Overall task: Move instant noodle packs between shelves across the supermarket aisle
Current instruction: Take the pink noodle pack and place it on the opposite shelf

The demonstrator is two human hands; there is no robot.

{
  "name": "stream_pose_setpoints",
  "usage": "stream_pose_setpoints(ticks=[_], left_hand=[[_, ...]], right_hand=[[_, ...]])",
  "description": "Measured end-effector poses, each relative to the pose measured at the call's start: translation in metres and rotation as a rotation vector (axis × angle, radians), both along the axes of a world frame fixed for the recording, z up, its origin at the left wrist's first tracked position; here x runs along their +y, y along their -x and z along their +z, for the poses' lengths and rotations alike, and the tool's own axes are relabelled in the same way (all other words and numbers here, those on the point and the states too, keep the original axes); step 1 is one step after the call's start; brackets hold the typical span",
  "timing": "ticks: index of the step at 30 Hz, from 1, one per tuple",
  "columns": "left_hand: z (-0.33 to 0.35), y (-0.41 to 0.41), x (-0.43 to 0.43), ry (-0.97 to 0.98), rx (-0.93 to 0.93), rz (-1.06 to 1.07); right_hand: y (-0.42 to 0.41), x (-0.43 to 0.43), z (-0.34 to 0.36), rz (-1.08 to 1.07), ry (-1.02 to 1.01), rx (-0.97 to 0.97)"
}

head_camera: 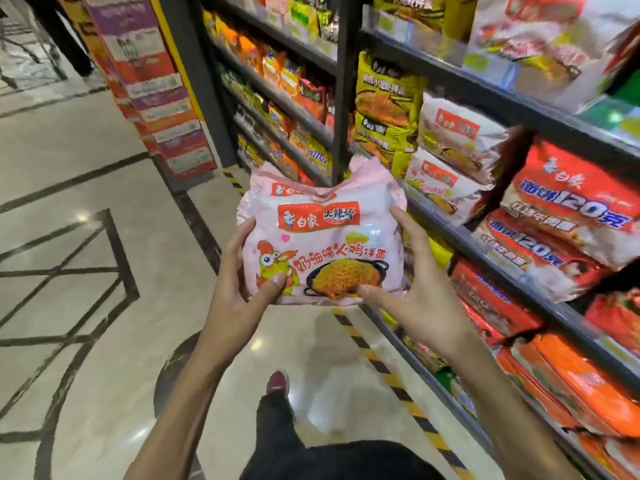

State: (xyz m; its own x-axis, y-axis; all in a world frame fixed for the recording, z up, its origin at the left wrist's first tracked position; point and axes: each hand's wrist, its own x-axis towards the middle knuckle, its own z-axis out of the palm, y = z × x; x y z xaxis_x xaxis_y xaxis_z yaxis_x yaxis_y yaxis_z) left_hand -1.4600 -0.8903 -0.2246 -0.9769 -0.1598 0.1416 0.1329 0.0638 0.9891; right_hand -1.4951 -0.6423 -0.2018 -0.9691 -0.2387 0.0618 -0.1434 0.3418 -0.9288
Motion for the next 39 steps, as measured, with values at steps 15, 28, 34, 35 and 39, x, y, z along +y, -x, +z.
stream_pose_setpoints(ticks=[15,28,34,35,39], left_hand=[[0.006,0.241,-0.045,0.004,0.018,-0.586],[0.034,0.312,-0.018,-0.009,0.079,-0.978],[0.064,0.321,0.016,-0.042,0.203,-1.053],[0.069,0.324,0.023,-0.060,0.241,-1.052],[0.094,0.338,0.050,-0.126,0.374,-1.059]], right_hand=[[0.094,-0.062,0.031,-0.616,-0.082,0.010],[0.092,-0.082,0.051,-0.980,-0.155,0.086],[0.080,-0.064,0.073,-1.086,-0.160,0.229],[0.081,-0.059,0.079,-1.098,-0.170,0.258],[0.088,-0.040,0.106,-1.113,-0.168,0.393]])
